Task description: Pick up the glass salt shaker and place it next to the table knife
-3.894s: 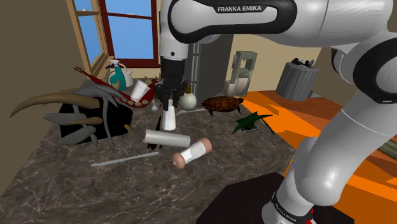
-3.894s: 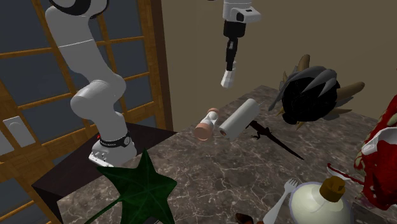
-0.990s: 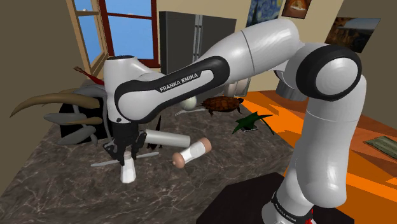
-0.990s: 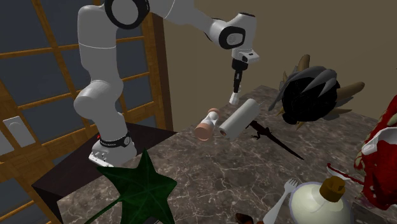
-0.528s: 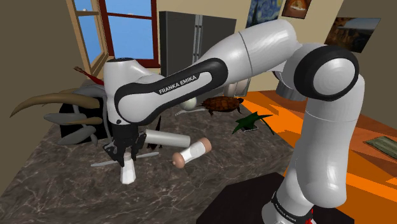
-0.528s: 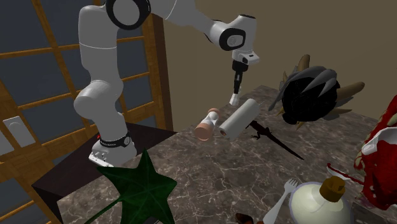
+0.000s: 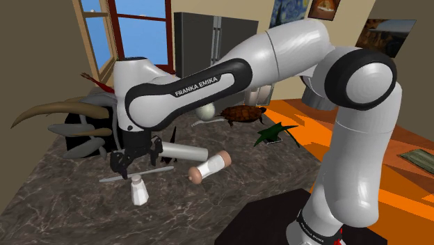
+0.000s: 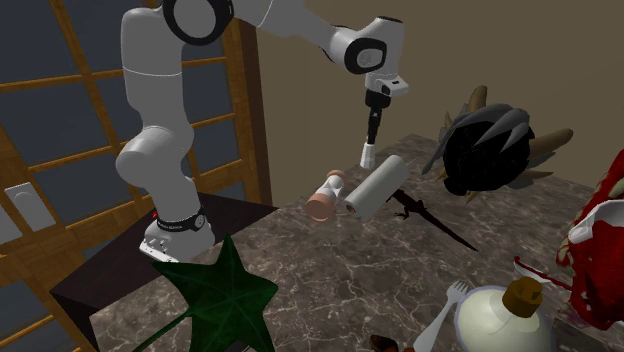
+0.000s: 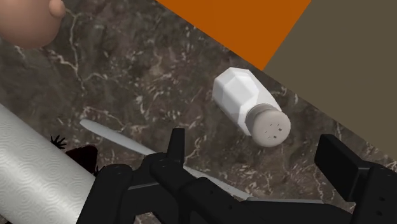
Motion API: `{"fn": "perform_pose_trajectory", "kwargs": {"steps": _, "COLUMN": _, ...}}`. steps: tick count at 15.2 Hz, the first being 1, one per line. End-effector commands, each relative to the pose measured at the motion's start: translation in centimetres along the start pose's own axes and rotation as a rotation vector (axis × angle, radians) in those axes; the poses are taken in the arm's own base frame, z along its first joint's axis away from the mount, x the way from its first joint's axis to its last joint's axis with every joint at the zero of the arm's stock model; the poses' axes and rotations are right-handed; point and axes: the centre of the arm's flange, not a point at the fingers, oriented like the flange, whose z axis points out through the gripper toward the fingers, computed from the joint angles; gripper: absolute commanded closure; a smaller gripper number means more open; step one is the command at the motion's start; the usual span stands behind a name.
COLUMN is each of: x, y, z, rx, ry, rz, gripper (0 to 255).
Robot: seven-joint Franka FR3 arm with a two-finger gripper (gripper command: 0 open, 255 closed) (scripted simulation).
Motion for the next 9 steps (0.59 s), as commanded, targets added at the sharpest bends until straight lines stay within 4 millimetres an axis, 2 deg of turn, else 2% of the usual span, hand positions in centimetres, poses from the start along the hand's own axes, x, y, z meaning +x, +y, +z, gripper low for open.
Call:
{"fn": "perform_pose_trajectory", "kwargs": {"steps": 1, "x": 0.1, "y": -0.1, "z": -2.5, "rx": 0.000, "ry": 0.000, "rz": 0.000, "gripper": 0}}
{"fn": "perform_pose_trajectory", "kwargs": {"steps": 2, "x": 0.1, "y": -0.1, "z": -3.5, "rx": 0.000, "ry": 0.000, "rz": 0.000, "gripper": 0}}
{"fn": "perform_pose_trajectory", "kwargs": {"steps": 9, "x": 0.1, "y": -0.1, "z": -3.5, "rx": 0.000, "ry": 0.000, "rz": 0.000, "gripper": 0}}
